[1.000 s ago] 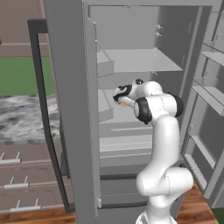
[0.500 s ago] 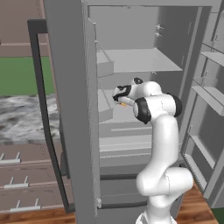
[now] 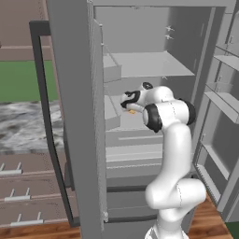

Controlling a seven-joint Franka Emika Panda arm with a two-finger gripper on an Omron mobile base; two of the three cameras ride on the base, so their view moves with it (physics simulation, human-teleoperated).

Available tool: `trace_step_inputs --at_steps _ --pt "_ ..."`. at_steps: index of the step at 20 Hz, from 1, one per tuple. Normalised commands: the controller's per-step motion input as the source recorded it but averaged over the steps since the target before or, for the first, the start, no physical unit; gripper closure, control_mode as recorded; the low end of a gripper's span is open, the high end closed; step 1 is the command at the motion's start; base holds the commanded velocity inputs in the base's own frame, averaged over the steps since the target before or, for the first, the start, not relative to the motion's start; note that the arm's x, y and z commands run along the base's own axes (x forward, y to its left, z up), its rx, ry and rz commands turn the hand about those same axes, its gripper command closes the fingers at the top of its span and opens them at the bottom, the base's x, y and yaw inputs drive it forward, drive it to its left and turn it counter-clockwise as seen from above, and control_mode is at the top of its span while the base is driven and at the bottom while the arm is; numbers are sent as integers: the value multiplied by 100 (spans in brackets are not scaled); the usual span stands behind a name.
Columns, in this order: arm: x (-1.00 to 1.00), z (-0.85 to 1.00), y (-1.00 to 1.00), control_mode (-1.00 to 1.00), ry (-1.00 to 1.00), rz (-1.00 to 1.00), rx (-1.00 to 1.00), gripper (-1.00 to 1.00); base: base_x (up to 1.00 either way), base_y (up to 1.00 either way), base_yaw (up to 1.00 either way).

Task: Take the cheese, fish, and garlic from the fridge and place them on the plate on the dining counter to create an appetizer plate.

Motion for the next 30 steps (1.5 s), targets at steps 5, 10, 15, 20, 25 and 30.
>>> trace_step_inputs --at_steps 5,10,15,20,25,30 --pt "-71 -24 0 -100 0 0 0 100 0 0 0" --pt "-39 -61 0 -100 1 0 0 100 0 0 0" --pt "-56 -24 0 -100 -1 0 0 100 0 0 0" --pt "-66 -14 0 -100 0 0 0 100 0 0 0" --pt "-67 -4 0 -100 -1 0 0 100 0 0 0" --pt "-57 35 0 -100 -8 0 0 100 0 0 0"
